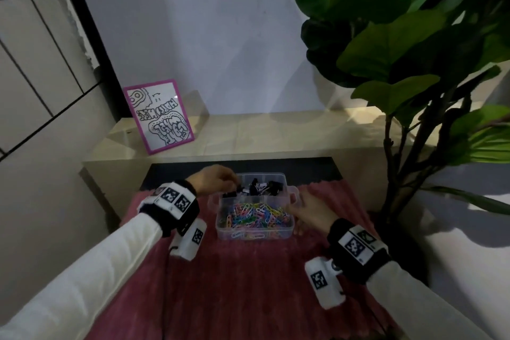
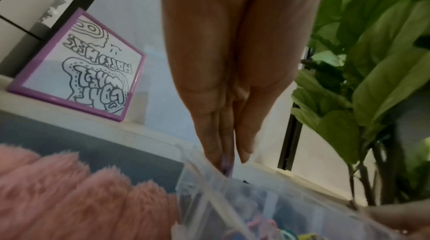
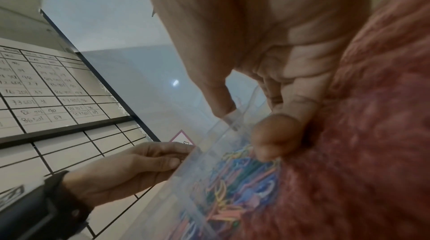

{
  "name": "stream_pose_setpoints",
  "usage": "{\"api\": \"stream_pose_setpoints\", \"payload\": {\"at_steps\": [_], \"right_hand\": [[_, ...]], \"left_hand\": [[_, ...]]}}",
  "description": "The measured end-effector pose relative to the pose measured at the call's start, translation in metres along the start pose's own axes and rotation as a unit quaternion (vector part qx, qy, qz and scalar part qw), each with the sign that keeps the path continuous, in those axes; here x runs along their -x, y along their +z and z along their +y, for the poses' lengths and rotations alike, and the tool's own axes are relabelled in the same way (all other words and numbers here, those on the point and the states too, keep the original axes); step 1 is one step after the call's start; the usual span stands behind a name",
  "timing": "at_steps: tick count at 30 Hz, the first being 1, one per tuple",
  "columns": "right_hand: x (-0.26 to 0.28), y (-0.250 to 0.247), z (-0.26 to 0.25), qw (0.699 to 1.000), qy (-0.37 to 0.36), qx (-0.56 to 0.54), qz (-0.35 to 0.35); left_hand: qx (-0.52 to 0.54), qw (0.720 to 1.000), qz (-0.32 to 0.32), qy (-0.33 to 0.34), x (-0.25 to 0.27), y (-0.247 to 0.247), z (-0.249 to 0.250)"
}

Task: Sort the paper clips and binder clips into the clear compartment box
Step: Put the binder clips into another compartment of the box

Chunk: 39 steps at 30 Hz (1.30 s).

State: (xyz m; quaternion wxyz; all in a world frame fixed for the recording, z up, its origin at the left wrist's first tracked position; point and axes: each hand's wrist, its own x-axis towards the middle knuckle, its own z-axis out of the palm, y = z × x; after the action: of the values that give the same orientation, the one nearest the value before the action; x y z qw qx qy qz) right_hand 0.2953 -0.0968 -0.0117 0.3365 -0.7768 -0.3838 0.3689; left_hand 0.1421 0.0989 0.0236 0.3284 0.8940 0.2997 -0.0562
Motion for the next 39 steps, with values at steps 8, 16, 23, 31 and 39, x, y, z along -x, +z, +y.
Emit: {"api": "stream_pose_setpoints", "payload": {"at_steps": [8,16,23,31,39], "right_hand": [[-0.009,0.0,0.015,1.0,0.014,0.023,-0.006],[0.024,0.004,-0.014,1.0,0.026,0.009,-0.006],[0.077,0.006,-0.025,0.996,0.083,-0.009,-0.035],[0.109,0.026,-0.02,0.983,0.172,0.001,-0.071],[0.072,0.033,-0.075,0.92,-0.155,0.357,-0.056]], "left_hand": [[0.152,0.97,0.192,-0.008,0.04,0.008,-0.038],[0.236,0.961,0.048,-0.137,0.077,0.028,-0.017],[0.253,0.95,0.023,-0.182,0.129,0.03,0.009],[0.256,0.931,-0.028,-0.258,0.154,0.046,0.007],[0.268,0.926,-0.041,-0.263,0.154,0.046,0.009]]}}
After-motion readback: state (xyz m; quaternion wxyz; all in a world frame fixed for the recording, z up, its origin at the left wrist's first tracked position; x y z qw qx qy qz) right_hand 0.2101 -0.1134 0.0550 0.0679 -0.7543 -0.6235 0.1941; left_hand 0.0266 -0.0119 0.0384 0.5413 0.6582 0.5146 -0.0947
